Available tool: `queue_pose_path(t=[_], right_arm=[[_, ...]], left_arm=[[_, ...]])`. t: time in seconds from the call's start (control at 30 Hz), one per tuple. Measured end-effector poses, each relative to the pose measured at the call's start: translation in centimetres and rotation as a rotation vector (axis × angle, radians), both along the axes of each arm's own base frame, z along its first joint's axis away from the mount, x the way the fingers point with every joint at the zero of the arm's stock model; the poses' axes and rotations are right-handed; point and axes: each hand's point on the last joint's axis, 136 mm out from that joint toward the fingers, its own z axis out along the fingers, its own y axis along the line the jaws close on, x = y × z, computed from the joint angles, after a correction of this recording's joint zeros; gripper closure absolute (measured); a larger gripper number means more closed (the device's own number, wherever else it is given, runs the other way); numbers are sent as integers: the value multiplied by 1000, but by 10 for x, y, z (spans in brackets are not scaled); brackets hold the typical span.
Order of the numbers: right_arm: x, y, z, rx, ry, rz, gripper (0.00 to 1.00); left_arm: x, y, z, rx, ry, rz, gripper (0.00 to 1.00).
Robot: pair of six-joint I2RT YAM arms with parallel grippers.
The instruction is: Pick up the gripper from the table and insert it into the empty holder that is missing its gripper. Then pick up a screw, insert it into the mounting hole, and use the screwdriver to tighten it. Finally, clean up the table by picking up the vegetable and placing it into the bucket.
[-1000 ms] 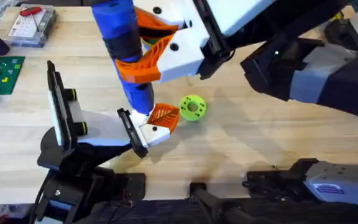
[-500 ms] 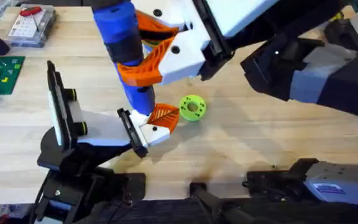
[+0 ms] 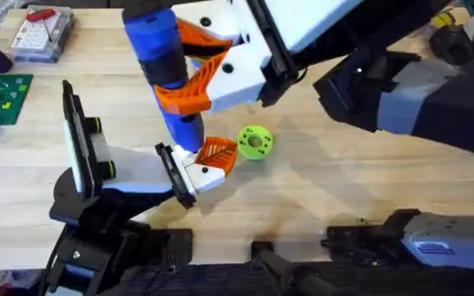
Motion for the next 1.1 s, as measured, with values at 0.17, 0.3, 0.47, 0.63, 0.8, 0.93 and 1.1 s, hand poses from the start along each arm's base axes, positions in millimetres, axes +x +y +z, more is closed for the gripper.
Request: queue_pose_path(t=[0.17, 0.3, 0.47, 0.63, 0.8, 0.93, 1.1], right_arm=[[1, 1, -1, -3, 3, 0, 891], [1, 1, -1, -3, 3, 1, 893], [0, 1, -2, -4, 4, 2, 893], [0, 1, -2, -5, 5, 2, 893], [0, 1, -2, -5, 5, 2, 892], [0, 1, -2, -5, 5, 2, 892], [2, 0, 3, 0, 32, -5, 892]], left_arm=[[0, 0, 0, 0, 0, 0, 986], [0, 0, 0, 0, 0, 0, 986], [0, 0, 0, 0, 1, 0, 986], [0, 0, 0, 0, 1, 0, 986], [0, 0, 0, 0, 1, 0, 986], [0, 0, 0, 0, 1, 0, 986], [0, 0, 0, 0, 1, 0, 986]])
